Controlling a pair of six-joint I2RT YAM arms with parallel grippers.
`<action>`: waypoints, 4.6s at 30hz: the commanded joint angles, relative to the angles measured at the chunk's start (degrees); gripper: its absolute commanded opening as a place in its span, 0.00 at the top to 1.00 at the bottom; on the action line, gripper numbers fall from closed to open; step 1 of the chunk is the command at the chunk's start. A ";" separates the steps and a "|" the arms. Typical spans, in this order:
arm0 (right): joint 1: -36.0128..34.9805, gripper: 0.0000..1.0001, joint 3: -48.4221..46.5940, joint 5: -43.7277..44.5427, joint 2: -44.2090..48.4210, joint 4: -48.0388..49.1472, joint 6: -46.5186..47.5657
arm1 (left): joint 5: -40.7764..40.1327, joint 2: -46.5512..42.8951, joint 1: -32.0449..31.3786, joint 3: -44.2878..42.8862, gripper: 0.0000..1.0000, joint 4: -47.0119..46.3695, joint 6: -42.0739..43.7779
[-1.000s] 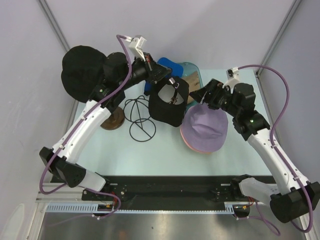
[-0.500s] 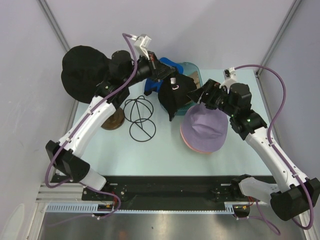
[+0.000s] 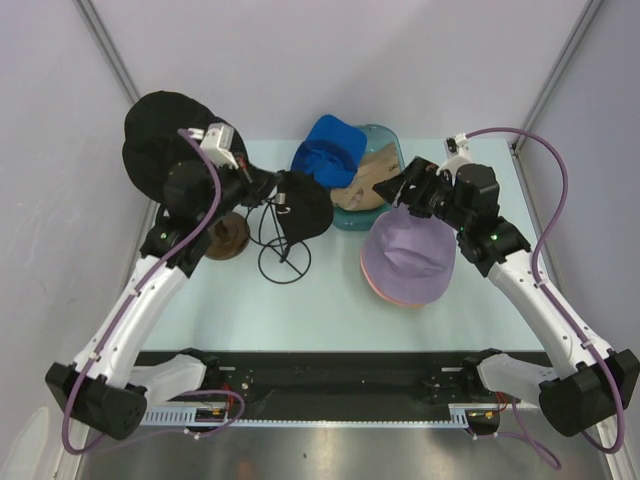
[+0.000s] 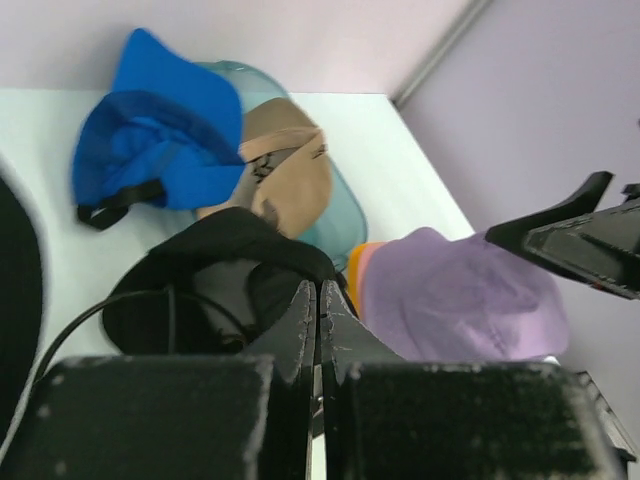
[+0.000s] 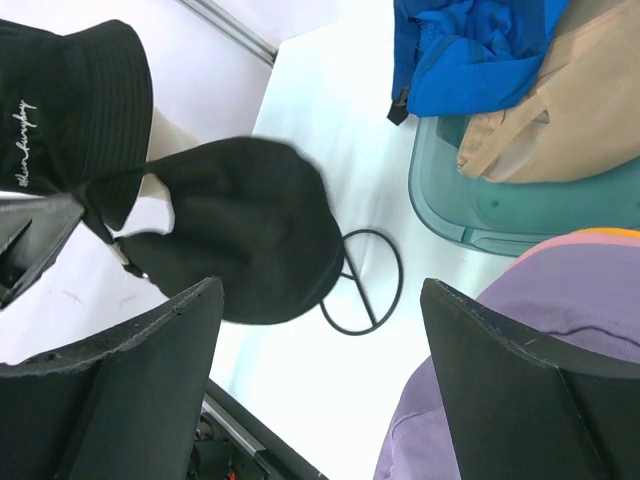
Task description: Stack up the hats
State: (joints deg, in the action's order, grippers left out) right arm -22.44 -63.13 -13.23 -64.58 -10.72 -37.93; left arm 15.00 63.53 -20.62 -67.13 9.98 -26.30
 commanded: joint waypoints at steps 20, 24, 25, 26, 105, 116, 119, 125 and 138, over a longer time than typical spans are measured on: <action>-0.68 0.14 -4.72 -1.62 -2.48 2.46 0.67 | -26.86 -8.95 2.96 14.66 1.00 11.11 -0.77; -0.77 0.15 -4.98 -1.71 -3.01 2.37 0.84 | -28.45 -8.95 2.96 16.24 1.00 12.52 -0.76; -0.77 0.15 -5.07 -1.62 -3.01 2.28 0.76 | -28.10 -9.38 2.96 17.29 1.00 12.61 -0.77; -0.77 0.15 -5.07 -1.53 -3.10 2.37 0.67 | -27.84 -9.65 2.96 17.91 1.00 12.70 -1.29; 6.00 0.48 -54.12 20.80 -62.69 -23.30 16.75 | -28.01 -14.12 6.21 32.42 0.23 12.24 -12.72; 7.41 0.99 -54.73 17.19 -61.20 -21.19 15.70 | -29.86 -24.94 6.21 28.81 0.14 23.07 -13.33; 7.41 1.00 -54.29 15.88 -59.88 -20.49 15.35 | -28.54 -26.00 6.21 28.20 0.14 21.85 -12.89; 7.58 1.00 -51.13 13.76 -54.61 -17.58 14.73 | -25.38 -25.74 6.21 25.65 0.14 18.59 -12.81; 7.94 1.00 -50.86 14.29 -43.36 -14.94 12.97 | -19.14 -25.91 6.21 22.41 0.11 12.70 -5.87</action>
State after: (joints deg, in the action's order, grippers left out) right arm -14.63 -112.81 1.06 -112.97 -29.26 -23.97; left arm -7.62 37.91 -14.85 -40.69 26.92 -37.34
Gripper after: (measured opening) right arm 0.015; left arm 0.898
